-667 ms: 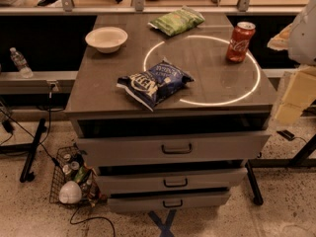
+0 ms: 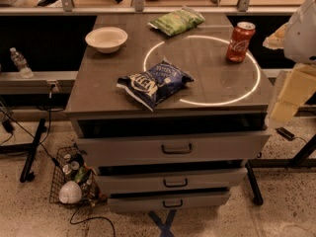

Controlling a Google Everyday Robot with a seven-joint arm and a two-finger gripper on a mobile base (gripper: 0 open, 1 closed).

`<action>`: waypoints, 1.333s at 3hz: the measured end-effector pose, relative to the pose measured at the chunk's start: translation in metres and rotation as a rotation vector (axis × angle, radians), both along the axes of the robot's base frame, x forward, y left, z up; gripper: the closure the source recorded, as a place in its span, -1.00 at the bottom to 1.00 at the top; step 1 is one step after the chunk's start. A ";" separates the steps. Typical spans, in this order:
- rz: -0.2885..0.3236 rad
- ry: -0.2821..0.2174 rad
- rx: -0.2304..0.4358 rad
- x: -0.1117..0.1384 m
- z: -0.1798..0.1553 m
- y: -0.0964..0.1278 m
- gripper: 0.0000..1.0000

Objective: Move blue chip bag near green jalapeno chip bag

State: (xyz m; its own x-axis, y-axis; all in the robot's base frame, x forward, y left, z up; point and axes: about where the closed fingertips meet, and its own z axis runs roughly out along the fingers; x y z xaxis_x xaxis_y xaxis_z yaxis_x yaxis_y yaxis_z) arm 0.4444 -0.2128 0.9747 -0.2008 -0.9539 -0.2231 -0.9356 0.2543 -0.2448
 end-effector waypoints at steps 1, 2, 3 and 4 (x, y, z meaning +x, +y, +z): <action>0.077 0.014 0.068 0.027 -0.028 0.030 -1.00; 0.179 -0.010 0.175 0.078 -0.068 0.094 -1.00; 0.221 -0.045 0.229 0.107 -0.084 0.131 -1.00; 0.259 -0.055 0.283 0.133 -0.106 0.179 -0.95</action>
Offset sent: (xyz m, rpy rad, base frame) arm 0.1142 0.1354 -0.0941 0.2572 -0.0316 0.2548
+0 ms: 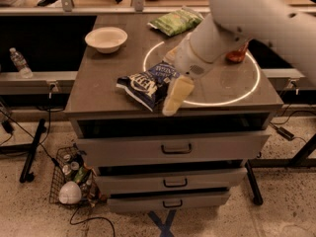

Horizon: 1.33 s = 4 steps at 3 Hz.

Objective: Move blue chip bag near green jalapeno chip bag

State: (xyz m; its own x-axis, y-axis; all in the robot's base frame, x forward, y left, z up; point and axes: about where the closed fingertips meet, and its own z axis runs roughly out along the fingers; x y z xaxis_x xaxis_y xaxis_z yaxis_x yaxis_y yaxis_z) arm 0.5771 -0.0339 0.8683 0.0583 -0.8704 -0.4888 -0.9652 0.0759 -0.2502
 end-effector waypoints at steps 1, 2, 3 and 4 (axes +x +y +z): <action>0.017 0.014 0.017 0.009 -0.015 0.021 -0.50; 0.019 0.032 0.025 0.015 -0.025 0.027 -0.01; 0.020 0.034 0.034 0.018 -0.023 0.027 0.43; 0.010 -0.068 0.073 0.029 0.023 0.015 0.99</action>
Offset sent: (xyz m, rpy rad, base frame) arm 0.0225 0.0305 -0.0335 0.0350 0.0489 0.0140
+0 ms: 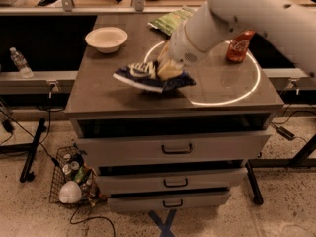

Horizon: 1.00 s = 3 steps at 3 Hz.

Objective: Move blue chip bag near green jalapeno chip bag

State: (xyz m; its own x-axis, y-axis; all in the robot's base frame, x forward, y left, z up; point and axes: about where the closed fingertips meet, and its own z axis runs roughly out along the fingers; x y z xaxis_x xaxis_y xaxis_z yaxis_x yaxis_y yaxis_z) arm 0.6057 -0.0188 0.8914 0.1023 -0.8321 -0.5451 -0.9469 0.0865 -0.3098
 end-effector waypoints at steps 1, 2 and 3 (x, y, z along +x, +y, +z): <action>-0.043 -0.150 0.025 0.004 0.071 -0.028 1.00; -0.043 -0.150 0.025 0.004 0.071 -0.028 1.00; -0.033 -0.258 -0.006 0.044 0.080 -0.027 1.00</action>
Offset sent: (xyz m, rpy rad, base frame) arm 0.0034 -0.0220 0.0515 0.0180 -0.1108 -0.0332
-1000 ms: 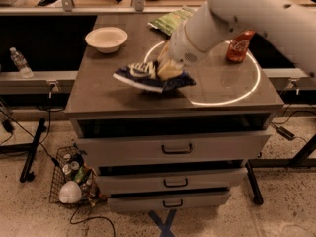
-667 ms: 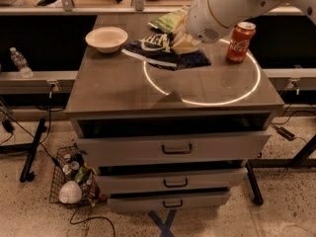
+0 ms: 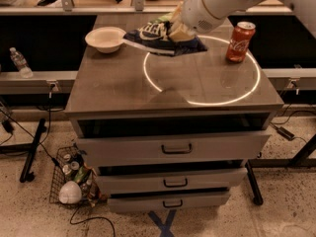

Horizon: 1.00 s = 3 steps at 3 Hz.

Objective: Move blue chip bag near green jalapeno chip bag

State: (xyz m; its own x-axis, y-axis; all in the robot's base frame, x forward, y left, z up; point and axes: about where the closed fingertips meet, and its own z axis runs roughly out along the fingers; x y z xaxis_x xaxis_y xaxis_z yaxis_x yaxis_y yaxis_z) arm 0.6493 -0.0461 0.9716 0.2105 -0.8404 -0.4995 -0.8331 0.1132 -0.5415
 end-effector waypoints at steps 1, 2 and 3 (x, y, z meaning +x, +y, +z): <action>-0.014 -0.113 -0.015 0.048 0.012 -0.005 1.00; -0.022 -0.199 -0.022 0.094 0.013 -0.008 1.00; -0.043 -0.248 -0.021 0.130 0.007 -0.014 1.00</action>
Offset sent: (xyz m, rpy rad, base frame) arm 0.1517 -0.0159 0.0166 -0.0274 -0.3053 -0.0386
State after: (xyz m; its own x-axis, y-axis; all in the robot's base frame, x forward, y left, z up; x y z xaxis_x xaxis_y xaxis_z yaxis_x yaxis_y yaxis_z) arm 0.7789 -0.0597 0.9782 0.2885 -0.8608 -0.4194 -0.6690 0.1321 -0.7314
